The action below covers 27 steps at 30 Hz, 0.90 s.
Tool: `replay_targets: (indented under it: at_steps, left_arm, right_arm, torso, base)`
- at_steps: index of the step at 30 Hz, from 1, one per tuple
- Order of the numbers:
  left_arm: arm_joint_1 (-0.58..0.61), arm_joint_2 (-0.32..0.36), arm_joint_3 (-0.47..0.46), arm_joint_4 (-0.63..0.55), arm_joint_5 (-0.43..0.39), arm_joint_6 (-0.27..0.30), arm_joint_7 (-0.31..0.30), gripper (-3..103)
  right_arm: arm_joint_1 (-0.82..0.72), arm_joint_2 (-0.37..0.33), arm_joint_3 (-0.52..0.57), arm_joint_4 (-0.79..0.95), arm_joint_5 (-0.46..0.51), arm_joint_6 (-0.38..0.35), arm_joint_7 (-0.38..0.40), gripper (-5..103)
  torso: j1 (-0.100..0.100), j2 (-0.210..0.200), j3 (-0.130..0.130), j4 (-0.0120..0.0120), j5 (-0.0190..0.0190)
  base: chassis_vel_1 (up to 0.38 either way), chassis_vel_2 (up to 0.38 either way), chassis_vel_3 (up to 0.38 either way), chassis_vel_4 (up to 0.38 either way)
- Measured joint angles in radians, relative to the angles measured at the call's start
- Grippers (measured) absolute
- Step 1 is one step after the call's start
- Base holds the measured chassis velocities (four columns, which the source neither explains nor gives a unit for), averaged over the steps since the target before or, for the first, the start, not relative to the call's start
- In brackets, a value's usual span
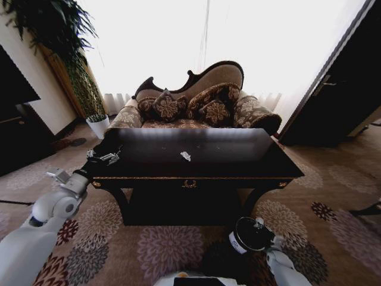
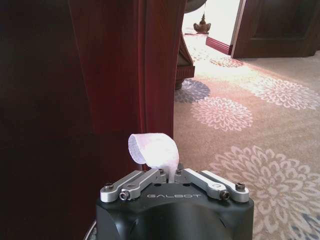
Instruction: Move to the front of the table and place the trash on the table into the trash bin.
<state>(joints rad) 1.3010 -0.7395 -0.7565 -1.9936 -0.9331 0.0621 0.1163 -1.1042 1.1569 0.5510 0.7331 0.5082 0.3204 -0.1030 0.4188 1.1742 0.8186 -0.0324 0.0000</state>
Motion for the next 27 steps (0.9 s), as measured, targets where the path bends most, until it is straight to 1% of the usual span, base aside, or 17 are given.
replay_targets:
  at_steps: [2,3,5,6,9,11,13,14,18,20,23,24,25,26,27]
  left_arm:
    - [0.000,0.000,0.000,0.000,0.000,0.000,0.000,100]
    - [0.000,0.000,0.000,0.000,0.000,0.000,0.000,100]
    - [0.000,0.000,0.000,0.000,0.000,0.000,0.000,100]
    - [0.000,0.000,0.000,0.000,0.000,0.000,0.000,100]
    - [0.000,0.000,0.000,0.000,0.000,0.000,0.000,100]
    - [0.000,0.000,0.000,0.000,0.000,0.000,0.000,100]
    - [0.000,0.000,0.000,0.000,0.000,0.000,0.000,100]
    - [0.000,0.000,0.000,0.000,0.000,0.000,0.000,100]
    - [0.000,0.000,0.000,0.000,0.000,0.000,0.000,100]
    - [0.000,0.000,0.000,0.000,0.000,0.000,0.000,100]
    - [0.000,0.000,0.000,0.000,0.000,0.000,0.000,100]
    - [0.000,0.000,0.000,0.000,0.000,0.000,0.000,100]
    - [0.000,0.000,0.000,0.000,0.000,0.000,0.000,100]
    - [0.000,0.000,0.000,0.000,0.000,0.000,0.000,100]
    - [0.000,0.000,0.000,0.000,0.000,0.000,0.000,100]
  right_arm:
    - [0.003,-0.001,-0.001,-0.008,0.000,0.001,0.000,1]
    - [0.003,-0.001,-0.002,-0.010,0.000,0.001,0.001,-2]
    - [0.003,-0.001,-0.002,-0.011,0.000,0.001,0.001,-2]
    - [0.003,-0.002,-0.002,-0.013,0.000,0.001,0.002,2]
    - [0.002,-0.002,-0.002,-0.020,0.000,0.001,0.006,18]
    - [0.002,-0.002,-0.002,-0.023,0.000,0.001,0.006,18]
    - [0.003,-0.001,-0.003,-0.029,0.000,0.001,0.006,28]
    - [0.003,-0.001,-0.003,-0.029,0.000,0.001,0.006,28]
    - [-0.003,0.007,-0.002,-0.014,-0.003,0.001,0.009,50]
    - [-0.006,0.011,-0.001,-0.006,-0.004,0.000,0.009,50]
    - [-0.009,0.013,-0.001,0.001,-0.004,-0.002,0.011,66]
    - [-0.009,0.013,-0.001,0.001,-0.004,-0.002,0.011,66]
    - [-0.011,0.013,0.000,0.004,-0.004,-0.002,0.011,72]
    - [-0.016,0.014,0.000,0.010,-0.004,-0.002,0.012,72]
    - [-0.025,0.014,0.001,0.021,-0.005,-0.003,0.012,83]
  torso:
    - [0.000,0.000,0.000,0.0000,0.0000]
    - [0.000,0.000,0.000,-0.0001,-0.0001]
    - [0.000,0.000,0.000,-0.0001,0.0000]
    - [0.000,0.000,0.000,-0.0001,0.0000]
    - [0.000,0.000,0.000,-0.0001,0.0000]
    - [0.000,0.000,0.000,-0.0001,0.0000]
    - [0.000,0.000,0.000,-0.0002,0.0000]
    - [0.000,0.000,0.000,-0.0002,0.0000]
    - [0.000,0.000,0.000,-0.0001,0.0001]
    - [0.000,0.000,0.000,-0.0001,-0.0001]
    - [0.000,0.000,0.000,0.0000,0.0000]
    - [0.000,0.000,0.000,0.0000,0.0000]
    - [0.000,0.000,0.000,0.0000,-0.0001]
    - [0.000,0.000,0.000,-0.0001,0.0000]
    - [0.000,0.000,0.000,-0.0001,0.0000]
  base:
    - [0.000,0.000,0.000,0.000]
    - [0.000,0.000,0.000,0.000]
    - [0.000,0.000,0.000,0.000]
    - [0.000,0.000,0.000,0.000]
    - [0.000,0.000,0.000,0.000]
    - [0.000,0.000,0.000,0.000]
    - [0.000,0.000,0.000,0.000]
    - [0.000,0.000,0.000,0.000]
    - [0.000,0.000,0.000,0.000]
    - [0.000,0.000,0.000,0.000]
    - [0.000,0.000,0.000,0.000]
    - [0.000,0.000,0.000,0.000]
    - [0.000,0.000,0.000,0.000]
    - [0.000,0.000,0.000,0.000]
    - [0.000,0.000,0.000,0.000]
